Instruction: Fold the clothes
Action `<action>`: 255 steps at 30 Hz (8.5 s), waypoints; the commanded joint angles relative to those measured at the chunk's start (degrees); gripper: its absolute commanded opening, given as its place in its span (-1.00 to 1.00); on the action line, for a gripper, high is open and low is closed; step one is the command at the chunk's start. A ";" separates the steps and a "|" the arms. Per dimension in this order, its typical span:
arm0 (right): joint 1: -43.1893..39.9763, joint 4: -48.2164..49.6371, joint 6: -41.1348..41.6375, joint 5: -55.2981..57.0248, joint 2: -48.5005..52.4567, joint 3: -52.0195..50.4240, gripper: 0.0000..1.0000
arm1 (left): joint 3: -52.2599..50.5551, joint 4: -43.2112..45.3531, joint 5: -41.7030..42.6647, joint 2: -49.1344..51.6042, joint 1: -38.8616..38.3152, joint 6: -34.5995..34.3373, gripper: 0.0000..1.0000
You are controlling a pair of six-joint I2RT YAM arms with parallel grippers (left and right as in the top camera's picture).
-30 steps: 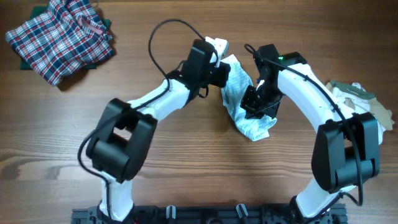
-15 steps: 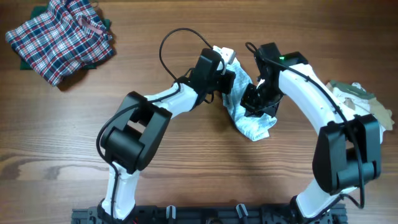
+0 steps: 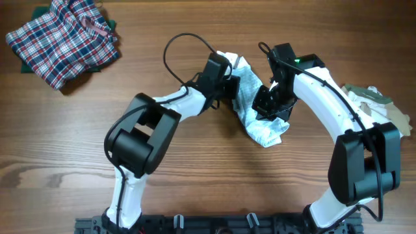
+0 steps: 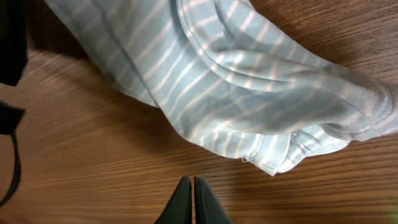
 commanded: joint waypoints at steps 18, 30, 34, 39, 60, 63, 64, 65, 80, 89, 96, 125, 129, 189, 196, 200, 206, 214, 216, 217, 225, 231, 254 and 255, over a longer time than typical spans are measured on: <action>-0.24 1.09 1.25 -0.85 -1.60 -0.44 -0.92 | 5.01 -27.21 -2.80 -1.05 8.28 -17.20 -0.92; -0.24 1.73 3.39 2.25 -1.60 -0.44 -0.92 | 5.01 -46.40 2.69 -6.73 11.74 -39.93 -0.92; -0.24 1.66 4.57 4.50 -1.60 -0.44 -0.92 | 5.01 -51.80 6.12 -9.27 11.63 -46.93 -0.92; -0.24 1.75 5.75 4.26 -1.57 -0.44 -0.92 | 5.01 -52.46 12.81 -12.39 10.45 -50.47 -0.92; 4.87 5.33 4.26 -0.48 -1.38 -0.44 -0.91 | 4.98 -44.68 -1.49 -13.99 9.44 -18.80 -0.87; 5.09 4.76 4.24 -0.46 -1.38 -0.70 -0.91 | 4.98 -44.30 -1.51 -11.50 9.44 -18.82 -0.88; 5.25 5.01 4.28 -0.39 -1.38 -1.55 -0.91 | 4.98 -44.24 -1.51 -11.13 9.44 -18.80 -0.86; 5.29 5.64 4.31 -0.44 -1.38 -2.54 -0.91 | 4.98 -44.04 -1.70 -10.62 9.55 -18.80 -0.85; 5.07 15.89 4.28 4.83 -1.36 -11.26 -0.90 | 4.96 -42.71 0.98 -6.38 12.17 -17.33 -0.92; 4.76 16.37 5.68 11.63 -1.36 -14.40 -0.88 | 4.96 -44.98 1.11 -5.16 12.20 -17.31 -0.80; 4.59 16.35 5.66 15.58 -1.36 -14.47 -0.87 | 4.96 -46.73 0.72 -5.16 12.35 -17.31 -0.70; 0.94 22.45 -13.70 -9.01 -13.25 -9.94 -0.89 | 4.96 -58.55 2.56 -5.16 16.87 -28.55 -0.78; 5.81 23.67 -10.93 -7.06 -9.57 -9.94 -0.85 | 4.96 -58.12 2.67 -5.16 16.87 -28.55 -0.77; -3.23 21.68 -10.97 10.88 -8.81 -10.14 0.01 | 4.98 -60.06 -0.24 -16.09 15.23 -23.26 -0.73; -2.71 24.61 -20.79 0.81 -9.79 -10.16 -0.35 | 4.98 -59.56 -0.92 -17.73 12.20 -23.08 -0.57; -0.63 26.08 -21.66 0.81 -9.42 -10.16 -0.90 | 4.96 -58.49 -0.87 -17.70 10.93 -23.12 -0.58; 2.29 28.13 -21.20 0.81 -4.39 -10.16 -0.92 | 4.96 -58.53 -0.85 -17.09 10.86 -23.15 -0.92; 3.30 28.09 -19.69 0.79 1.75 -10.16 -0.91 | 3.32 -56.30 -0.85 -16.15 10.12 -23.50 -0.92; 3.32 27.52 -18.32 0.79 1.75 -10.16 -0.91 | 3.02 -56.00 -0.83 -15.23 10.12 -23.58 -0.92; 3.32 27.23 -17.84 0.79 1.75 -10.16 -0.91 | 3.02 -56.02 -0.79 -14.75 10.10 -23.58 -0.92; 3.30 29.90 -16.70 0.79 2.97 -10.34 -0.91 | 3.02 -54.31 0.07 -10.32 10.12 -23.58 -0.92; 3.37 29.66 -16.33 0.52 5.99 -10.32 -0.92 | 3.02 -53.88 0.02 -9.79 10.12 -23.56 -0.92; 3.08 38.32 -12.24 17.44 12.04 -10.32 -0.87 | 3.02 -53.94 -3.17 -8.04 10.12 -23.54 -0.85; 2.80 37.81 -12.26 17.90 12.04 -10.32 -0.86 | 3.02 -53.94 -3.65 -8.04 10.12 -23.54 -0.84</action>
